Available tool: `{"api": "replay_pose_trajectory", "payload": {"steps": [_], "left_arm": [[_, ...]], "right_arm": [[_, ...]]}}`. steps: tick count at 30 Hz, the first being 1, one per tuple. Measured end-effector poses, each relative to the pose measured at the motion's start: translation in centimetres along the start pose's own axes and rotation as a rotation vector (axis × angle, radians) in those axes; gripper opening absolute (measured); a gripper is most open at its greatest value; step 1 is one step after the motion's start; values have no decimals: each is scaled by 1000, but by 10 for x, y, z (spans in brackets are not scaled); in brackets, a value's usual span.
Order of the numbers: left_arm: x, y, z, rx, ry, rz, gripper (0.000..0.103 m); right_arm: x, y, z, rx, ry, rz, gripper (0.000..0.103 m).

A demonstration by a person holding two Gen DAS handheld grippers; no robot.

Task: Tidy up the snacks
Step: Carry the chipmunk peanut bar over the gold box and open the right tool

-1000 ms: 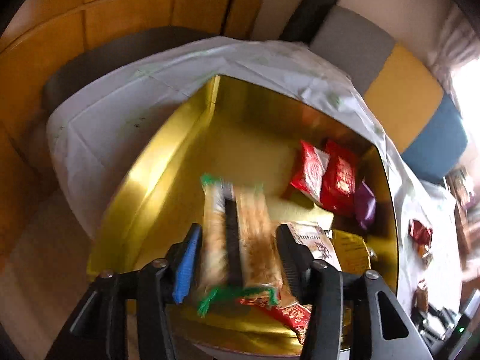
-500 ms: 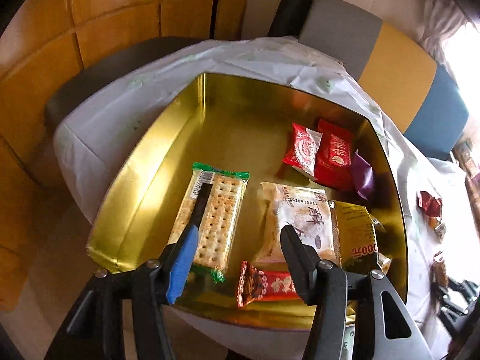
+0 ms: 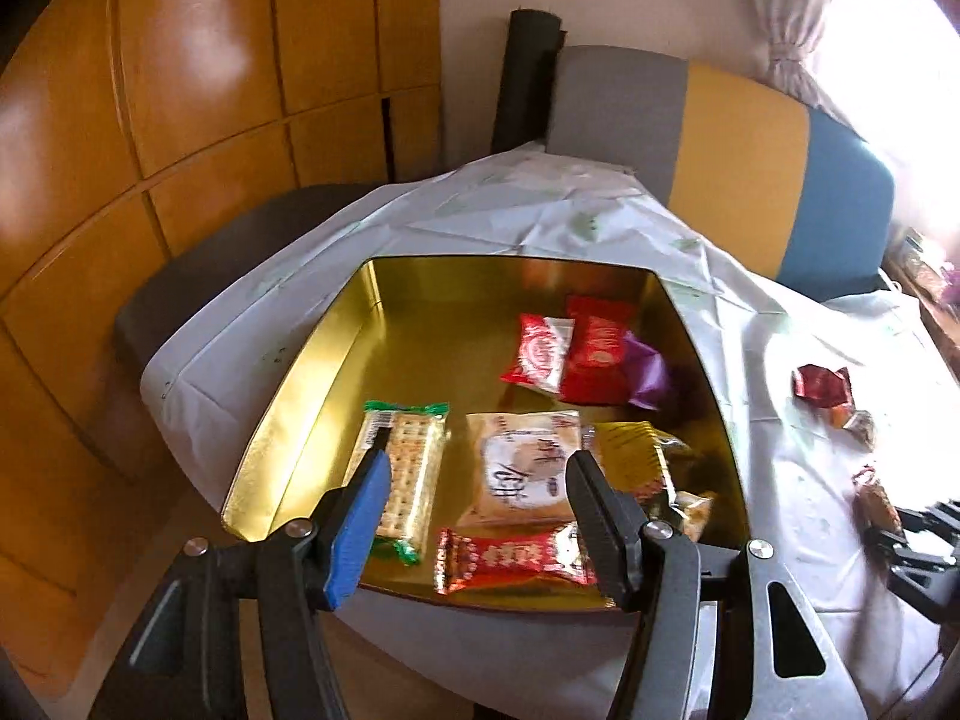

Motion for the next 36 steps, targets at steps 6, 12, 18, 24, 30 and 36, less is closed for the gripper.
{"api": "replay_pose_trajectory", "payload": {"steps": [6, 12, 18, 24, 30, 36], "left_arm": [[-2, -4, 5, -28, 1, 2, 61], [-3, 2, 6, -32, -4, 18, 61], [-7, 13, 1, -27, 5, 44, 61], [-11, 26, -2, -16, 9, 71, 58], [-14, 43, -5, 13, 14, 115, 55], [-19, 50, -9, 21, 33, 124, 55]], "right_arm": [[2, -11, -4, 25, 26, -72, 30], [15, -18, -8, 24, 106, -151, 30], [45, -9, 5, 145, 74, -243, 30], [95, 24, 21, 300, 1, -267, 30], [151, 68, 26, 437, -61, -302, 30], [206, 113, -12, 486, -83, -356, 32]]}}
Point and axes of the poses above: each gripper's, at about its wrist camera, not at the fingertips, and z roughly against the way its jaws point, y to its left, x to its top, the point moved 1 cm from there along -z, roughly the way its jaws point, and after that the axes turned 12 degrees about -y, right-handed, at the moved point
